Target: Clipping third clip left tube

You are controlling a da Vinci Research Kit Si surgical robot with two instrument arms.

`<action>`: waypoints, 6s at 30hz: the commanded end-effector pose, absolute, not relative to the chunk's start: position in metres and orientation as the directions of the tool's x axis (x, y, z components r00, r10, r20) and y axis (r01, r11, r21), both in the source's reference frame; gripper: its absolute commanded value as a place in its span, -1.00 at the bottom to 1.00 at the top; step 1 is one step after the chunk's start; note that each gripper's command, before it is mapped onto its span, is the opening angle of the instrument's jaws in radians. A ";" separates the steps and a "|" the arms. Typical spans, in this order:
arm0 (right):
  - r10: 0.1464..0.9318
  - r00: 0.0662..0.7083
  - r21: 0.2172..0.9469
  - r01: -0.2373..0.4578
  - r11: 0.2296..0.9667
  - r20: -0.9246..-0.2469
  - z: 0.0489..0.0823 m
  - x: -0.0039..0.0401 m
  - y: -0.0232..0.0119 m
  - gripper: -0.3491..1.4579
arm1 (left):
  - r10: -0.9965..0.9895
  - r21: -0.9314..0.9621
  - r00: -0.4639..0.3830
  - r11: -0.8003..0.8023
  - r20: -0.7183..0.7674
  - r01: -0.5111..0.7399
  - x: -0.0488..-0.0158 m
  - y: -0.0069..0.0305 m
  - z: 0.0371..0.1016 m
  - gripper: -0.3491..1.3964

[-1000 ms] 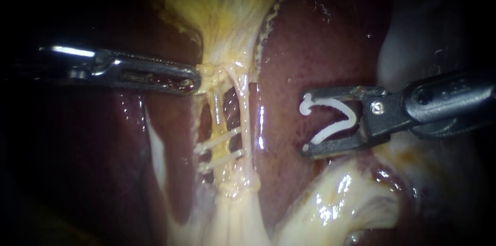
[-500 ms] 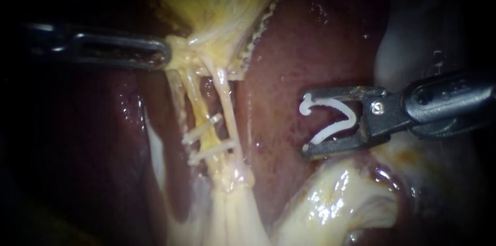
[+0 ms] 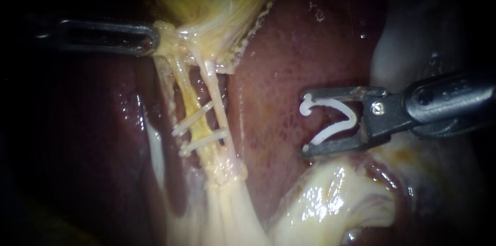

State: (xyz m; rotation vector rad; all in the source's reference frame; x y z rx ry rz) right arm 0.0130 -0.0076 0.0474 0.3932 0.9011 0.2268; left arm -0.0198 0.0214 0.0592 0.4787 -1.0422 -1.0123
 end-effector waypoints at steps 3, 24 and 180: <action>0.397 0.583 0.458 -0.047 0.888 -0.709 0.0476 0.0136 -0.0077 -0.07 | -0.865 0.744 0.136 0.487 0.483 0.457 -0.0199 0.0213 0.0593 -1.00; 0.603 0.472 0.652 -0.077 0.755 -0.643 0.0480 0.0194 -0.0071 -0.07 | -0.865 0.746 0.137 0.488 0.482 0.453 -0.0202 0.0210 0.0593 -1.00; 0.915 0.174 0.928 0.154 0.339 -0.364 0.0553 0.0302 -0.0032 -1.00 | -0.861 0.747 0.145 0.497 0.488 0.442 -0.0205 0.0204 0.0599 -1.00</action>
